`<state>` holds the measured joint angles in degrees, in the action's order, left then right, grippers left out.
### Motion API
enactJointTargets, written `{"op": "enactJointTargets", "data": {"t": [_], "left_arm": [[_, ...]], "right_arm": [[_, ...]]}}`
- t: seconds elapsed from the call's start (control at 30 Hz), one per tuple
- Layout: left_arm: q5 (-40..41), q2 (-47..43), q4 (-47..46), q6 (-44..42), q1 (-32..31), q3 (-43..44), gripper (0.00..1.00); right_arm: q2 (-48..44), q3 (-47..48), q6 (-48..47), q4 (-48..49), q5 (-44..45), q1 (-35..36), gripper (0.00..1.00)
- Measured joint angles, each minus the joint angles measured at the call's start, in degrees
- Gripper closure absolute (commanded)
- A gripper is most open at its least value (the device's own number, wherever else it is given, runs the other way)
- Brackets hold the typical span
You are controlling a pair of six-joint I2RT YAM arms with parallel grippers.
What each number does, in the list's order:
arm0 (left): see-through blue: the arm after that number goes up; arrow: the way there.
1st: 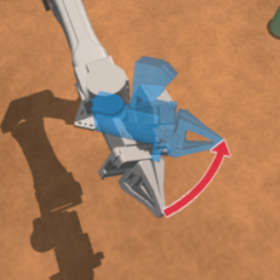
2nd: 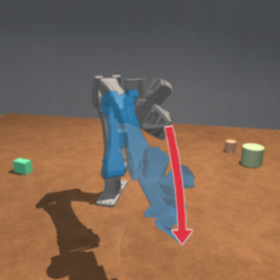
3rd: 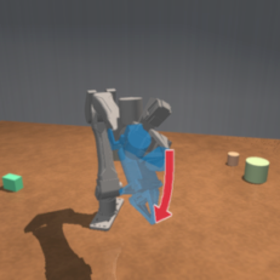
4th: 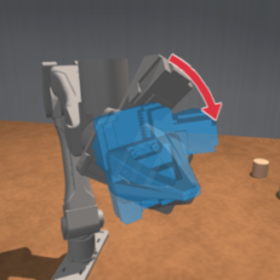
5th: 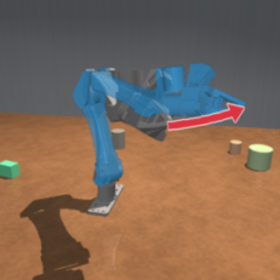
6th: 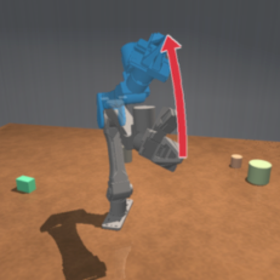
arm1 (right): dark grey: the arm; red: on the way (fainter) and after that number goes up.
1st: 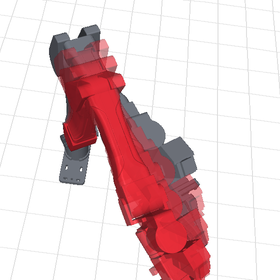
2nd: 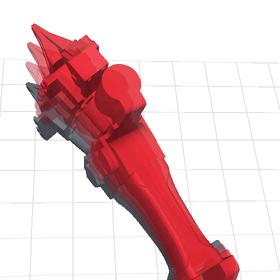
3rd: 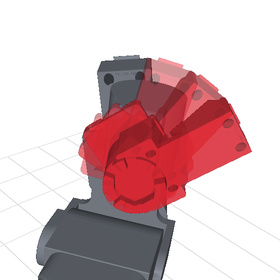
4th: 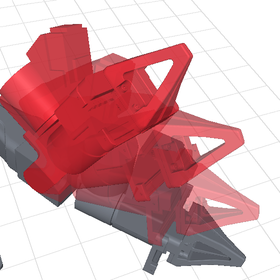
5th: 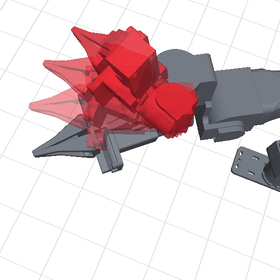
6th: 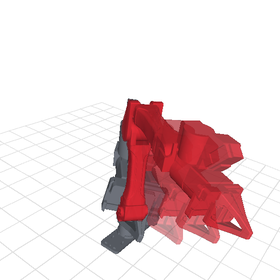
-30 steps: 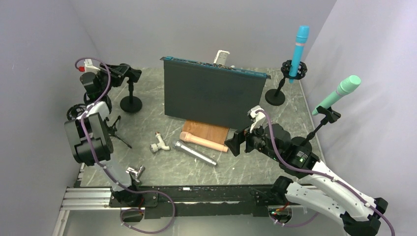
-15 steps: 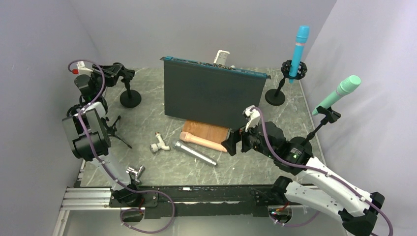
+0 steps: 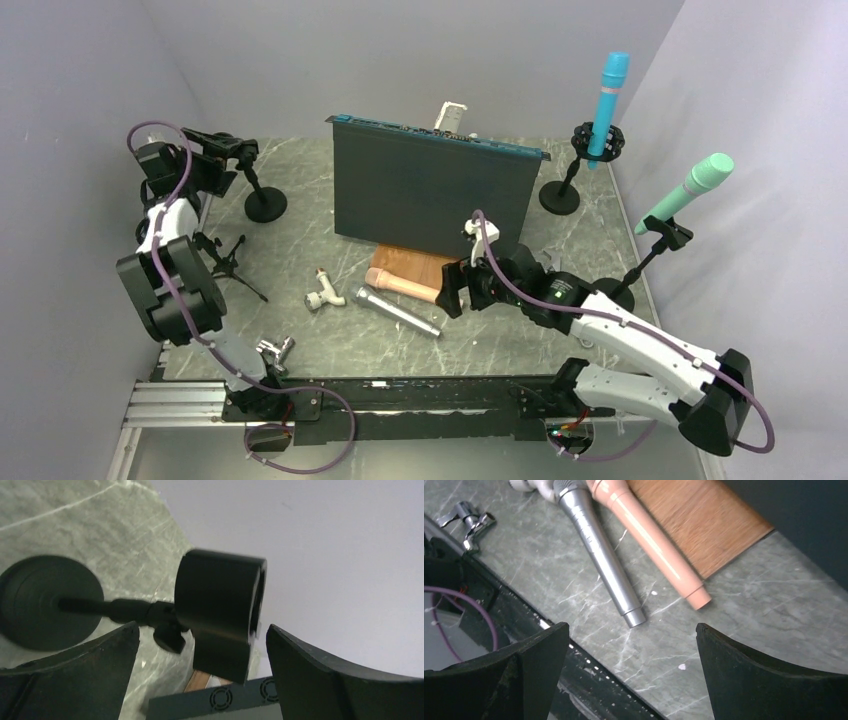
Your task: Remove the microphone from the stand
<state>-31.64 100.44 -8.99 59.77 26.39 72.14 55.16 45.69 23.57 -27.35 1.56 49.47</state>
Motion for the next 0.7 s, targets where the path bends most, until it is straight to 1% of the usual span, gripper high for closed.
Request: {"op": "enactJointTargets", "data": {"t": [0.13,0.2,0.3,0.4,0.53,0.7], "left_arm": [[2.2,-4.9,8.6,-2.2,0.0,0.0,0.00],[3.5,-7.5,12.3,-3.1,0.0,0.0,0.01],[4.7,-12.3,16.2,-3.6,0.0,-1.5,0.01],[6.6,-18.6,19.9,-5.0,-0.8,-4.7,0.01],[10.9,-26.7,24.0,-9.7,-5.4,-8.2,0.01],[14.6,-36.2,24.3,-16.9,-14.1,-12.4,0.01]], "right_arm": [[2.8,0.0,1.8,0.8,-4.5,0.5,0.05],[4.7,-0.1,3.2,2.3,-6.2,1.8,0.06],[8.9,-0.1,5.1,5.0,-7.3,6.5,0.05],[14.7,0.6,6.1,6.4,-6.5,13.0,0.05],[25.3,5.4,6.3,6.4,-4.2,19.8,0.04],[35.6,10.5,6.2,6.4,0.2,22.8,0.03]]}}
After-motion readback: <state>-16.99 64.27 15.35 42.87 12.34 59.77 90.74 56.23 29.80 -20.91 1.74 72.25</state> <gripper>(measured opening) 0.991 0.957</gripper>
